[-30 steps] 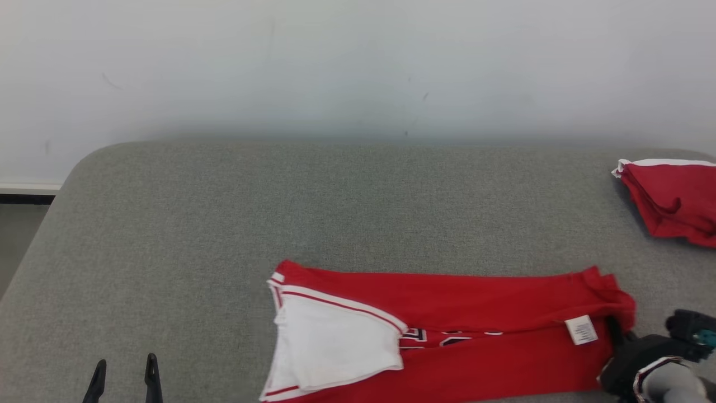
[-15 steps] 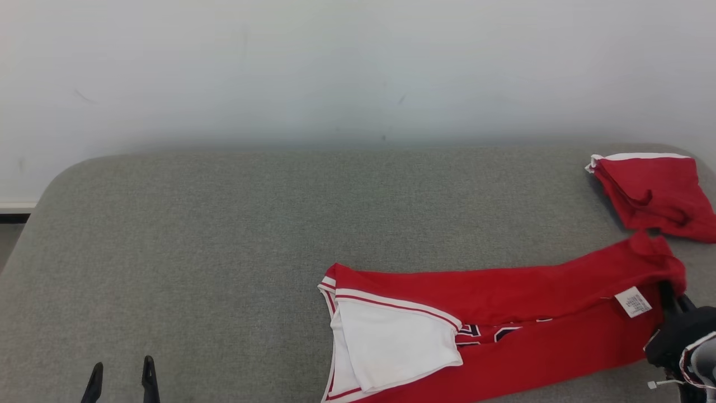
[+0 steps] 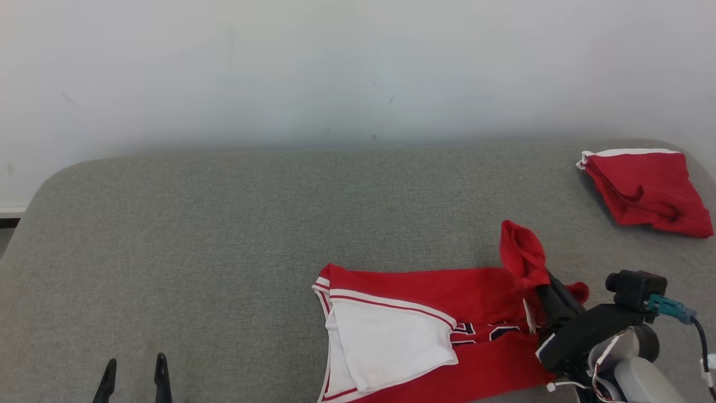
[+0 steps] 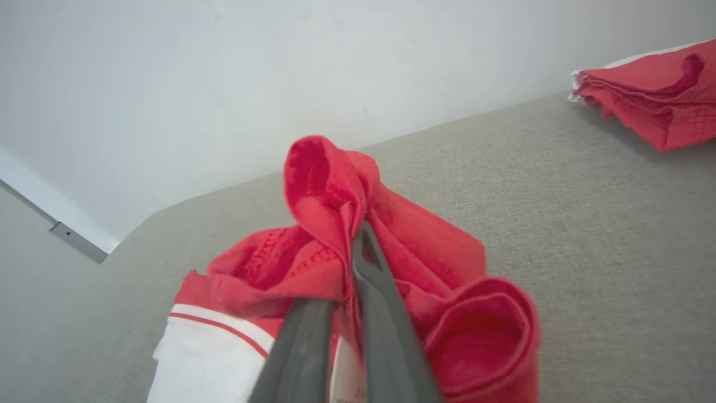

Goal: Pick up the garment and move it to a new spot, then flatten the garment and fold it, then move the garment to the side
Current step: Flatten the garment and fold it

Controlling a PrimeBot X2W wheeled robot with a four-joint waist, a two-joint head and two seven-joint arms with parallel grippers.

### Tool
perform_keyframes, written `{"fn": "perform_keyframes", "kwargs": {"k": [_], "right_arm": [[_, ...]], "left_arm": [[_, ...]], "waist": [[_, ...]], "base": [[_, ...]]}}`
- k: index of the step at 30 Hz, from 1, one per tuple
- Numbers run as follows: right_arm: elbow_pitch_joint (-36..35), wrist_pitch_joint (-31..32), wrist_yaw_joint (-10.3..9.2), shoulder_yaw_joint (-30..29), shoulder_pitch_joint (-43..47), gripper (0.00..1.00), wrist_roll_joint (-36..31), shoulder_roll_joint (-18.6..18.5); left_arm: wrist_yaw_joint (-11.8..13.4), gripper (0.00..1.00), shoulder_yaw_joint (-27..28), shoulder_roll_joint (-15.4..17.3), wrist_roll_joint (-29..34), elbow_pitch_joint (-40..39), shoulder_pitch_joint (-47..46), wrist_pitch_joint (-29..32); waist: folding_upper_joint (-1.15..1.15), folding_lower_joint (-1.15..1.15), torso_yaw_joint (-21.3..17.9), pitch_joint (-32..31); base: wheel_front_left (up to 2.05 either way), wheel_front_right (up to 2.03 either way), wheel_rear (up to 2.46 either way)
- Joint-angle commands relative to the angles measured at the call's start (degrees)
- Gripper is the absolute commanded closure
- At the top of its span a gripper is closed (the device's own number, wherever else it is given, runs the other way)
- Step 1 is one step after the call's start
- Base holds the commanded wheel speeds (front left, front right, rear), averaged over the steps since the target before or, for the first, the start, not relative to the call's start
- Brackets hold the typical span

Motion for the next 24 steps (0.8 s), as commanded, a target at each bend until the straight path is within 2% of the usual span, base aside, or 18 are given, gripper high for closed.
{"fn": "perform_keyframes", "kwargs": {"k": [1, 6, 11, 16, 24], "right_arm": [[-1.9, 0.8, -0.15, -0.2, 1.0, 1.0, 0.2, 1.6], [-7.2, 4.1, -0.14, 1.3, 2.1, 1.0, -2.2, 7.4], [-7.7, 5.6, -0.14, 3.6, 1.0, 1.0, -4.4, 12.7], [-5.3, 5.5, -0.14, 5.5, -0.8, 1.0, -5.7, 16.2], [2.1, 2.8, -0.14, 7.8, -3.8, 1.0, -6.5, 18.8]], "left_arm": [[-0.2, 0.0, -0.3, -0.2, 0.4, 0.2, -0.6, -0.2], [-0.4, 0.0, -1.2, -0.4, 0.6, 1.0, -1.6, -0.2], [-0.9, 0.0, -2.6, -0.5, 0.8, 1.9, -3.0, -0.2], [-1.2, 0.0, -3.8, -0.3, 0.5, 3.0, -4.5, -0.2], [-1.5, 0.0, -5.3, -0.4, 0.2, 4.2, -6.3, -0.2]], "waist": [[0.0, 0.0, 0.5, 0.2], [0.0, 0.0, 2.0, 0.4], [0.0, 0.0, 3.9, 0.8], [0.0, 0.0, 5.9, 1.3], [0.0, 0.0, 8.5, 2.2]], "base": [[0.0, 0.0, 0.0], [0.0, 0.0, 0.0], [0.0, 0.0, 0.0], [0.0, 0.0, 0.0], [0.0, 0.0, 0.0]]}}
